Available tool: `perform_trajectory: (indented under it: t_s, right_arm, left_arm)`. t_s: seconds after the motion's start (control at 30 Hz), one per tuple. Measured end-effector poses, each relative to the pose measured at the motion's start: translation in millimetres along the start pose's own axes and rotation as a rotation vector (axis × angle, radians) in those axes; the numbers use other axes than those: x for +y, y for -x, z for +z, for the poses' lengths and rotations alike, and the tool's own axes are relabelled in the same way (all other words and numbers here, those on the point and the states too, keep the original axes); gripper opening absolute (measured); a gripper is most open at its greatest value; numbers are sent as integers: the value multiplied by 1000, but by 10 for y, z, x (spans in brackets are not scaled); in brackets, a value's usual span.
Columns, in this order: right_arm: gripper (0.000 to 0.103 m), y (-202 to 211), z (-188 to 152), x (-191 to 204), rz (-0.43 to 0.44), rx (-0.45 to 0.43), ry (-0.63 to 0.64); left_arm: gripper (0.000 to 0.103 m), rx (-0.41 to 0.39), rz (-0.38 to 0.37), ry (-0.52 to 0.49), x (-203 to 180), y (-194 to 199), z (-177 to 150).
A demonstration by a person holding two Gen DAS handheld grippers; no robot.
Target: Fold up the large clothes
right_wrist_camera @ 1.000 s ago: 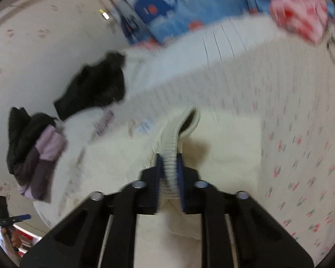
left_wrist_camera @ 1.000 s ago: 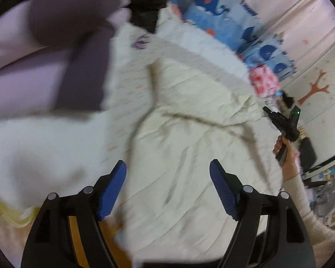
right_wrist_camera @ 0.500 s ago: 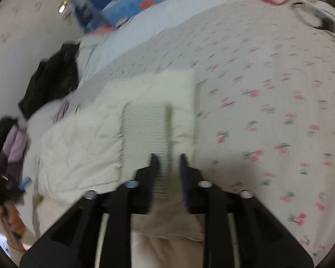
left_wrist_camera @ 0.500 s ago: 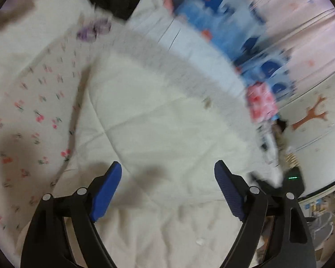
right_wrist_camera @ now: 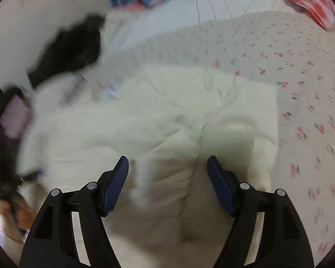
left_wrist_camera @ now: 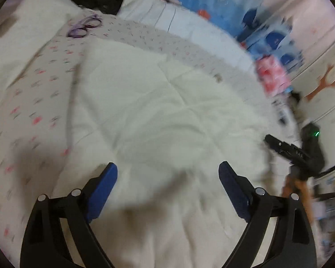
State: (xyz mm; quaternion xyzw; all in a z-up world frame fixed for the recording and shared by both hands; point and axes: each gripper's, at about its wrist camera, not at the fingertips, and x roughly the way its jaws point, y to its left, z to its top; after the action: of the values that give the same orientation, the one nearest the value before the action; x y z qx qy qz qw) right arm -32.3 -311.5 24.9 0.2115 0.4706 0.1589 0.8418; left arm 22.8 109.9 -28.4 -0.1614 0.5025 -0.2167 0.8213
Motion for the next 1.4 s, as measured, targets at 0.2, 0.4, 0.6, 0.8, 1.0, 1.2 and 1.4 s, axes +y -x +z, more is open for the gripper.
perform_trajectory:
  t_s: [0.2,0.4,0.6,0.8,1.0,1.2,1.4]
  right_arm:
    - [96,1030,-978,-207,20,53,21]
    - [96,1471,-2199,-848,205,146,-236]
    - [96,1415,-2831,-873,501,234,-372]
    - [96,1198,-3021,-767,675,250,-414]
    - [62,1308,-3063,-601,709,165,-342]
    - [20,1736,-2935,-452,671,9,-291]
    - [17,2358,-2673,-174,739,-140,-231]
  left_arm:
    - [95,15,-30,73,754,1028,-671]
    - [95,134,-131,210,1272,1214,-1672]
    - [95,197,-300,272,1317,1132,-2351]
    - [95,221,-252,299,1343,1014,-2579]
    - [71,227,-315,343,1246,947,-2688]
    - [14,166,-245,295,883,1342,-2604]
    - [11,29,-326,246,535,2092,-2386]
